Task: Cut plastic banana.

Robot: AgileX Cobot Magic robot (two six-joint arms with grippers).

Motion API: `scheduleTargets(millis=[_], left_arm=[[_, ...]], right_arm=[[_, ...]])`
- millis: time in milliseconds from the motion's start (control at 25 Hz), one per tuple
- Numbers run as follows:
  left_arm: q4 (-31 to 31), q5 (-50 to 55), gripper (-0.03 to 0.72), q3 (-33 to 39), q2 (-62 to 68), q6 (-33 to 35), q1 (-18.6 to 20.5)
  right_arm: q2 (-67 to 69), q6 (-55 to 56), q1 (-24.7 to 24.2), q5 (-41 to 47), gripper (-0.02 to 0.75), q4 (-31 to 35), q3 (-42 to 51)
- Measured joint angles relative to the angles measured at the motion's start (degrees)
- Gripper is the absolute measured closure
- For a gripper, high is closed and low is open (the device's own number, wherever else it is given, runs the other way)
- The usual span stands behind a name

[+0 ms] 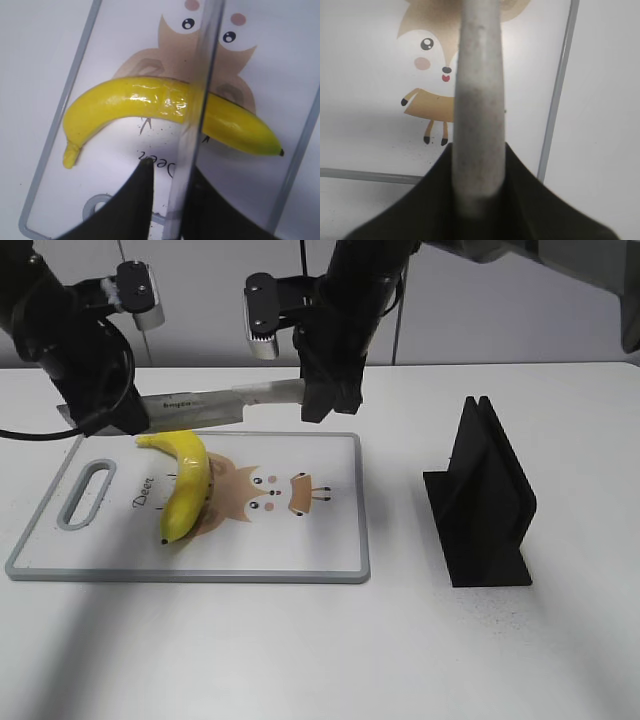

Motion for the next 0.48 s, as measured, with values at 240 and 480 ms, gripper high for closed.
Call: scheduleTargets(millis=[240,480], left_arm=[[-1.0,-0.5,0.107,0.0,-2.6,0.2,0.0],[-3.4,3.1,0.074,0.0,-6.2,-0.1,0.0]], right_arm=[[-0.1,0.0,0.0,0.5,0.558,0.0,0.0],[-0.1,0.0,0.1,0.5,0.558,0.0,0.0]])
